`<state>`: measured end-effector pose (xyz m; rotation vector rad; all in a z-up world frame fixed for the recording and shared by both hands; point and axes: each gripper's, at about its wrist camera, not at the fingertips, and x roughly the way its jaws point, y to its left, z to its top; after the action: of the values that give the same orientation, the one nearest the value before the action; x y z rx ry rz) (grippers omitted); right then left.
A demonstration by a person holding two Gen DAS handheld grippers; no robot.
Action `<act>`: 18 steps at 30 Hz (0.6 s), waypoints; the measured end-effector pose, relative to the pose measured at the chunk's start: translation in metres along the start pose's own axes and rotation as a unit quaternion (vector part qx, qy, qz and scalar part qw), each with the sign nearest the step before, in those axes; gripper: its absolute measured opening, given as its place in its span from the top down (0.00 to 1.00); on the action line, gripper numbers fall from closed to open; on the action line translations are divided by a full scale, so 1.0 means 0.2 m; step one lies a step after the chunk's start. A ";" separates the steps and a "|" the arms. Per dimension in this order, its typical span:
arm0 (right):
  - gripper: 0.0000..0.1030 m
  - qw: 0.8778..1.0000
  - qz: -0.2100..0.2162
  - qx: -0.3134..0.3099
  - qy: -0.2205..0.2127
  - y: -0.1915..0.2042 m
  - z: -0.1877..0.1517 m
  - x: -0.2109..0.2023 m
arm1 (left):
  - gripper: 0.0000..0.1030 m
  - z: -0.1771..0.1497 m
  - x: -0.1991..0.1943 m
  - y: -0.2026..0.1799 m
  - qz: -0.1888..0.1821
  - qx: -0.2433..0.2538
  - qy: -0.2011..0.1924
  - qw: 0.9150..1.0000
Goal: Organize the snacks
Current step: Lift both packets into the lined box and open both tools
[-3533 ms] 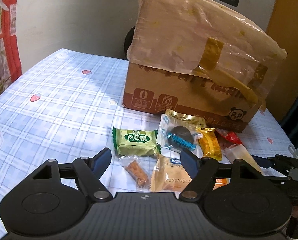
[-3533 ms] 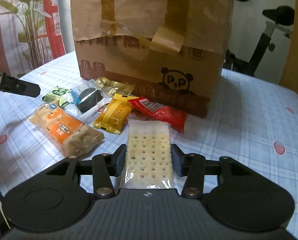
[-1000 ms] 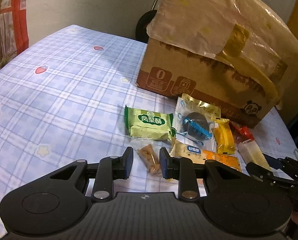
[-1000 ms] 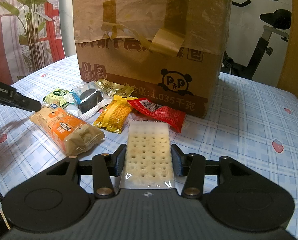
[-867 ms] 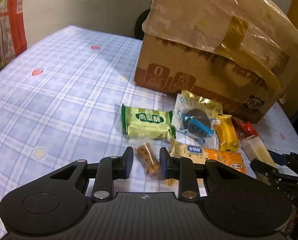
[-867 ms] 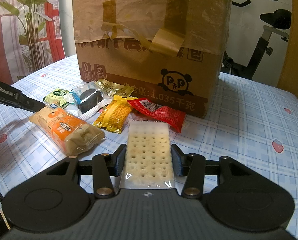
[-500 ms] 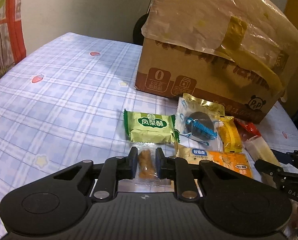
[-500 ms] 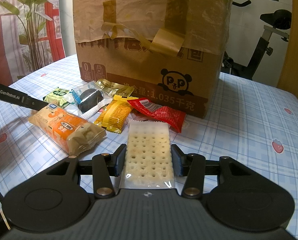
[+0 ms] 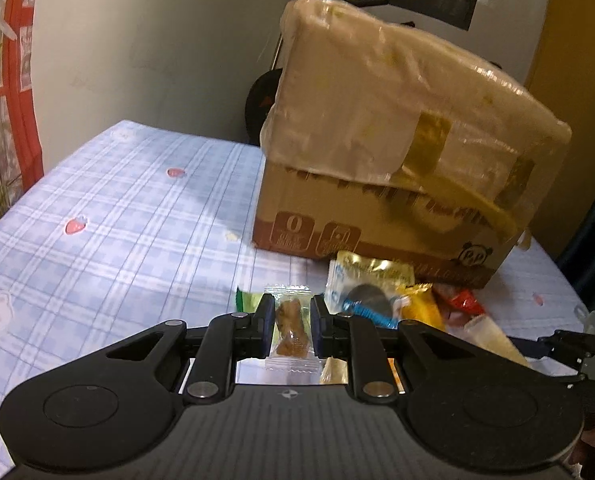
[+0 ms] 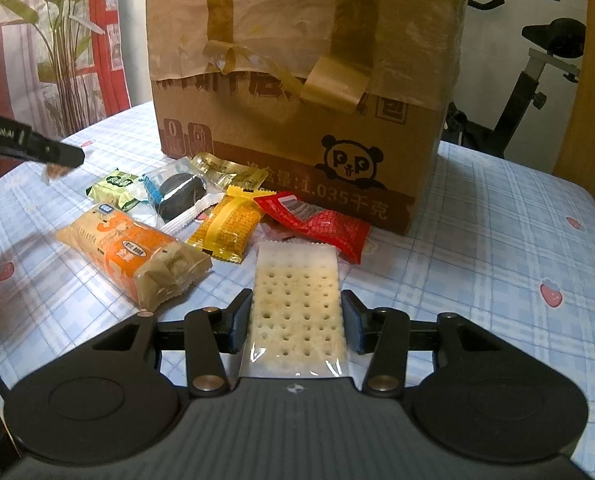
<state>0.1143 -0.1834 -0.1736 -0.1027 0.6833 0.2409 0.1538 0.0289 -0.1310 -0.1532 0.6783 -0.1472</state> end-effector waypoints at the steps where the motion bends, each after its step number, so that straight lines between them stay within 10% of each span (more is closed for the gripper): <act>1: 0.53 1.000 0.001 -0.002 0.001 0.00 0.00 -0.01 | 0.81 0.01 -0.01 0.00 -0.002 -0.001 -0.003 1.000; 18: 0.53 0.996 -0.005 0.039 -0.076 -0.09 0.18 -0.26 | 0.81 0.18 -0.09 -0.15 -0.044 0.027 -0.050 0.997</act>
<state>0.1008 -0.2039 -0.1126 -0.0119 0.5410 0.2105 0.1604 0.0059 -0.0879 -0.1380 0.5680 -0.2397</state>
